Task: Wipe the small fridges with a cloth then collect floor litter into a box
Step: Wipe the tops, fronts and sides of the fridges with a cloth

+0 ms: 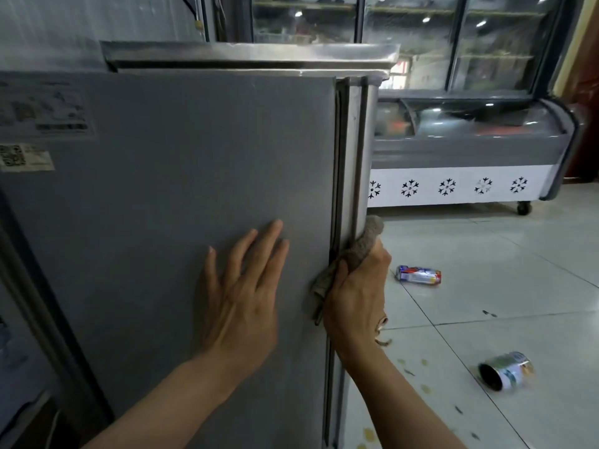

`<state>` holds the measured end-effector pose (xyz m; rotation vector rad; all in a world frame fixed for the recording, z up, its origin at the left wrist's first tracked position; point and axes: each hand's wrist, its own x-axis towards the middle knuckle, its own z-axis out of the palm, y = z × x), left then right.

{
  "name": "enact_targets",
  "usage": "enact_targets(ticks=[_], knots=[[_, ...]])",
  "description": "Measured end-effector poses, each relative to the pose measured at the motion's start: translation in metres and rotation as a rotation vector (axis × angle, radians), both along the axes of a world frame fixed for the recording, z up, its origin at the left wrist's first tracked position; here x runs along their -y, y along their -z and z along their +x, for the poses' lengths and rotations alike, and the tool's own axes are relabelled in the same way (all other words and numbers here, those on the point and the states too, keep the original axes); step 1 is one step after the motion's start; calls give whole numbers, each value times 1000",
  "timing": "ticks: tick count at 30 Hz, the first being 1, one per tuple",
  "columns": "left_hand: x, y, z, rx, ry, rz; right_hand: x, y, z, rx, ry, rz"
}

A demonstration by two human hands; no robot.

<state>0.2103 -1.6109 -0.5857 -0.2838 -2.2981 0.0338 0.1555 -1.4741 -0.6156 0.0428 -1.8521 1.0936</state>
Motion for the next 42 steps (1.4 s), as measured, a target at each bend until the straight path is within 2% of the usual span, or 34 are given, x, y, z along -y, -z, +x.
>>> enact_targets(ticks=[5, 10, 13, 17, 20, 23, 26, 28, 31, 34, 36, 39, 42], knots=[[12, -7, -6, -52, -15, 22, -2, -37, -5, -51, -11, 14], [12, 2, -13, -86, -13, 26, 6, -61, -26, -143, 166, -20], [15, 9, -16, -80, -23, 13, 9, -19, -21, -230, 209, 180], [24, 13, -13, -87, -7, -3, -1, 30, -12, -228, 213, 513], [35, 9, -9, -99, -9, -5, -8, -4, -17, -299, 219, 645], [45, 7, -5, -112, -39, 16, -5, -50, -28, -417, 245, 679], [54, 13, 0, -102, -69, 63, 4, -43, -29, -446, 205, 655], [59, 18, 5, -85, -92, 86, 7, -3, -21, -413, 82, 795], [72, 25, 15, -43, -130, 86, 2, 54, -5, -369, -26, 1205], [88, 26, 23, -11, -154, 85, -7, 36, -6, -427, -34, 1451], [97, 24, 27, -5, -171, 106, 0, -11, -11, -494, -30, 1364], [106, 18, 30, -5, -169, 142, 29, -77, -19, -579, 10, 1073], [113, 18, 32, 6, -168, 184, 58, -72, -15, -553, 7, 917]])
